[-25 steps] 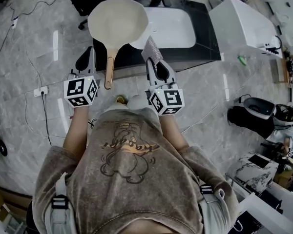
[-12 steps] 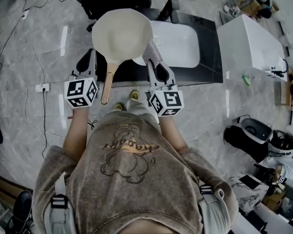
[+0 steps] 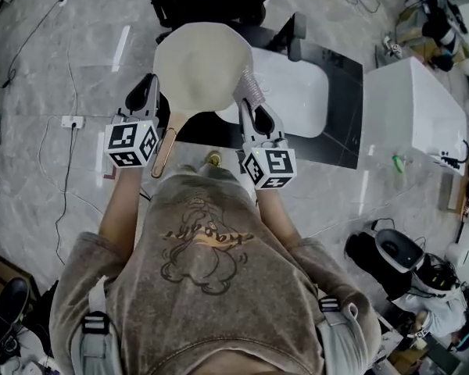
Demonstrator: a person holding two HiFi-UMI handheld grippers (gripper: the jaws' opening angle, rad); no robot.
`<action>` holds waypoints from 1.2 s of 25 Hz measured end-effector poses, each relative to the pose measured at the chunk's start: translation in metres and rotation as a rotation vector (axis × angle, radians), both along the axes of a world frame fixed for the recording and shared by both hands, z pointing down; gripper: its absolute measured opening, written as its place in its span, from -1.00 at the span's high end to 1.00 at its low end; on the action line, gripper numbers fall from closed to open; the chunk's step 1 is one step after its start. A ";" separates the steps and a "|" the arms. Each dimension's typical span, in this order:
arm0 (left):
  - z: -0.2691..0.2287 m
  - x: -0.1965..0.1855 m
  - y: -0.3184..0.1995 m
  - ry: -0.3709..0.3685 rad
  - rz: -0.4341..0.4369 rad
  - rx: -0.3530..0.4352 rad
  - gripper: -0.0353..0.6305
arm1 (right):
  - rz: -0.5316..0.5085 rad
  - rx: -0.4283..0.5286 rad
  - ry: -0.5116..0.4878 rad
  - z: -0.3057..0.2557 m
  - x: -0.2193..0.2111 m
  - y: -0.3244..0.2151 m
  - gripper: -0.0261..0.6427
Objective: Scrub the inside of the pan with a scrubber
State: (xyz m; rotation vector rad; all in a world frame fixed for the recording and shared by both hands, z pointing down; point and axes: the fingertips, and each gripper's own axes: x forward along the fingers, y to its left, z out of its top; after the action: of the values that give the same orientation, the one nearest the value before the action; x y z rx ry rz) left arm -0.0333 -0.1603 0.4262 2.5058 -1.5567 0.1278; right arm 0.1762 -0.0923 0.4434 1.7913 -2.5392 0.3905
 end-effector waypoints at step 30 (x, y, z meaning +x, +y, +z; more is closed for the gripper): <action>0.154 -0.031 -0.098 -0.089 -0.119 -0.459 0.53 | -0.126 -0.075 0.079 0.019 -0.036 -0.072 0.68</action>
State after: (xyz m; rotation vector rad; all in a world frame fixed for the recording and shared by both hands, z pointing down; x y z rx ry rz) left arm -0.0638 -0.2582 0.5797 2.0719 -1.4975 0.5215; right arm 0.1400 -0.1642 0.4623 1.5792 -2.5306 0.3968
